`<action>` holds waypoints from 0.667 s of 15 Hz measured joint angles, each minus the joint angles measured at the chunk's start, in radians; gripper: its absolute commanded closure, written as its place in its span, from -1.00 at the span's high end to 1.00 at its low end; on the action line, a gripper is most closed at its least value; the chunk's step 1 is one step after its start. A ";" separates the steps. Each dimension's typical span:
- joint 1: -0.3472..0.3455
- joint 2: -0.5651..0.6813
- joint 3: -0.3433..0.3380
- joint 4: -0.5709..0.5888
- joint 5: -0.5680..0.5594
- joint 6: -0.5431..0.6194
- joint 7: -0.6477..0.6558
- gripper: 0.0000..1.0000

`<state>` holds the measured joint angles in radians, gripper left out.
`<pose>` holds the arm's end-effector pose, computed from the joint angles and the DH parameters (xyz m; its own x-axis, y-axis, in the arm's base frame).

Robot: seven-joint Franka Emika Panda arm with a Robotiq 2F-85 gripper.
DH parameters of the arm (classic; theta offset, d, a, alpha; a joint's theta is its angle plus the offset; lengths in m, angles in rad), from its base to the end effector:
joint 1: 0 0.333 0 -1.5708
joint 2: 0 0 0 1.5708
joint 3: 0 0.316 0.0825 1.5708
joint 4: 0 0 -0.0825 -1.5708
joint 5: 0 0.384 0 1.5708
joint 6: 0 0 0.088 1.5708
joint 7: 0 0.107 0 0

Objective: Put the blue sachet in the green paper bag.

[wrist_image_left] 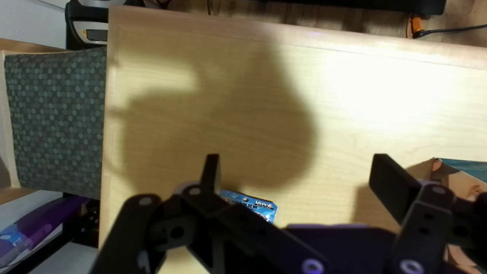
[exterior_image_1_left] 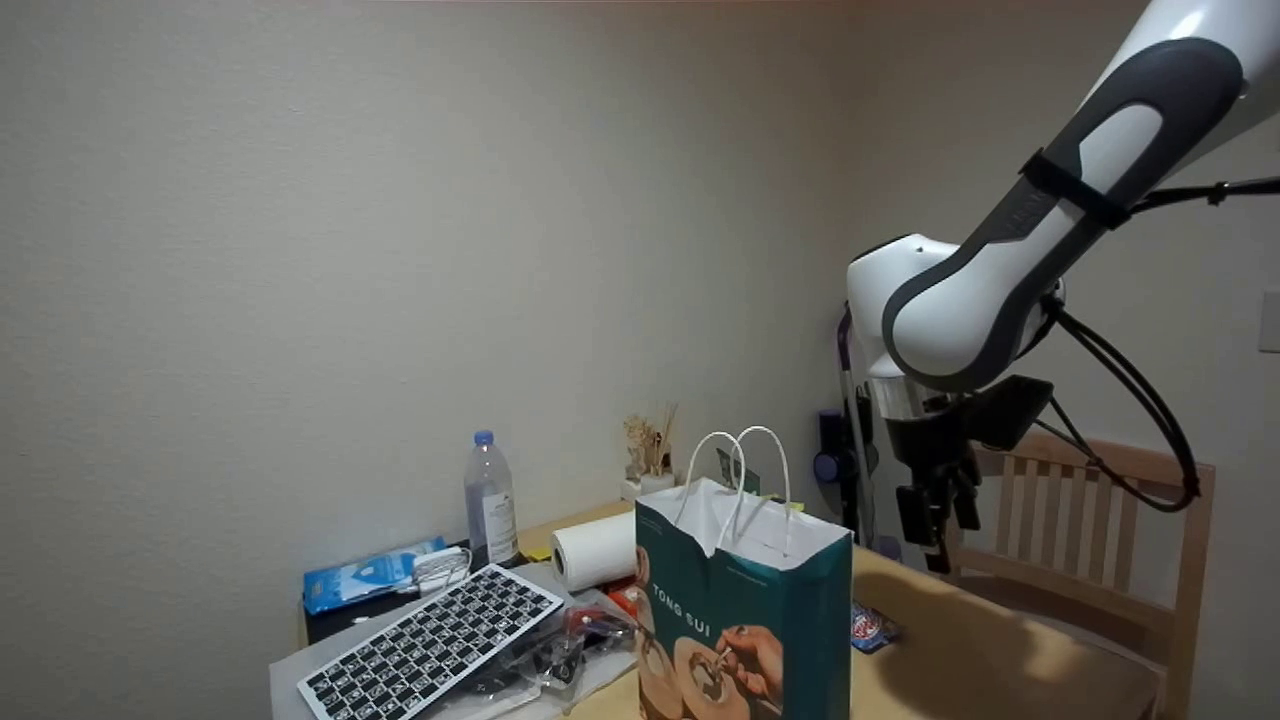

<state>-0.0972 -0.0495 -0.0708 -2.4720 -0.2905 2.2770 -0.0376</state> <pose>0.4466 -0.0826 0.3001 0.9838 0.0588 -0.1692 0.0893 -0.9798 0.1791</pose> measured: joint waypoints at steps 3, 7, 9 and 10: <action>0.002 0.019 0.000 0.016 0.053 0.001 -0.004 1.00; 0.003 0.130 -0.001 0.124 0.130 -0.001 -0.020 1.00; 0.002 0.195 -0.003 0.190 0.146 -0.015 -0.053 1.00; 0.002 0.215 -0.003 0.210 0.147 -0.017 -0.056 1.00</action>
<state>-0.0954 0.1657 -0.0741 -2.2625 -0.1433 2.2601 -0.0940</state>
